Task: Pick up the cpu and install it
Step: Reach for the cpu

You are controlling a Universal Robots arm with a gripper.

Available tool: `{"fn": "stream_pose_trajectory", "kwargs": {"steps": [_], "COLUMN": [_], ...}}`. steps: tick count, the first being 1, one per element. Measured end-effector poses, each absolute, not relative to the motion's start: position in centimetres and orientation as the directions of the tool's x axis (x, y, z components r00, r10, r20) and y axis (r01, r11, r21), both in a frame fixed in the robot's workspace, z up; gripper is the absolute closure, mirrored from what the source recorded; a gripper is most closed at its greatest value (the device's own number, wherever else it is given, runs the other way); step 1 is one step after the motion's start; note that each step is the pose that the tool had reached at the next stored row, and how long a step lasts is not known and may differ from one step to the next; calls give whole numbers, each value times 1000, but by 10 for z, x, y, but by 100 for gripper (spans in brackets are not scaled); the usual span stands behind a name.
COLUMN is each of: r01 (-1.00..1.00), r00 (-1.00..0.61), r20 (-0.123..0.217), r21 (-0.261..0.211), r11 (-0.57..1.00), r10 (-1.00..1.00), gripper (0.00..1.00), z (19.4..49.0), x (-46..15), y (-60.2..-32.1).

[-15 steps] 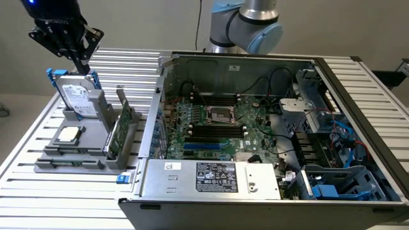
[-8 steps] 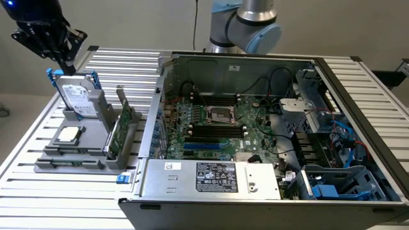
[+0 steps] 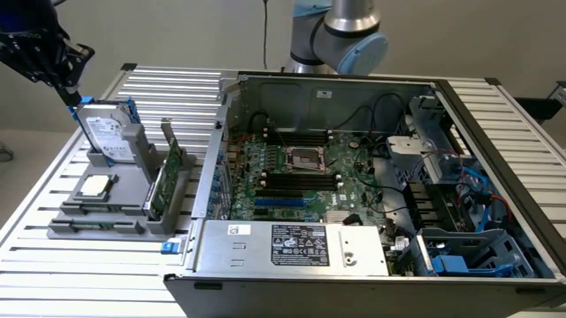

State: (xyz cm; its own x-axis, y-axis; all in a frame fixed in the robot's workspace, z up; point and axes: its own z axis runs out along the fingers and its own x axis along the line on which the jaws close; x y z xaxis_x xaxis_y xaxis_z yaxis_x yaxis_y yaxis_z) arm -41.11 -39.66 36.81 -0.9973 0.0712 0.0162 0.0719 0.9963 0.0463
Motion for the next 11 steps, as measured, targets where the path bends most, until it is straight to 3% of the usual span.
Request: {"fn": "stream_pose_trajectory", "kwargs": {"steps": [11], "r01": [66], "r00": [-998], "r20": [26], "r21": [46], "r11": [997], "r10": [65], "gripper": [89], "z": [363], "x": [-433], "y": [-396]}}
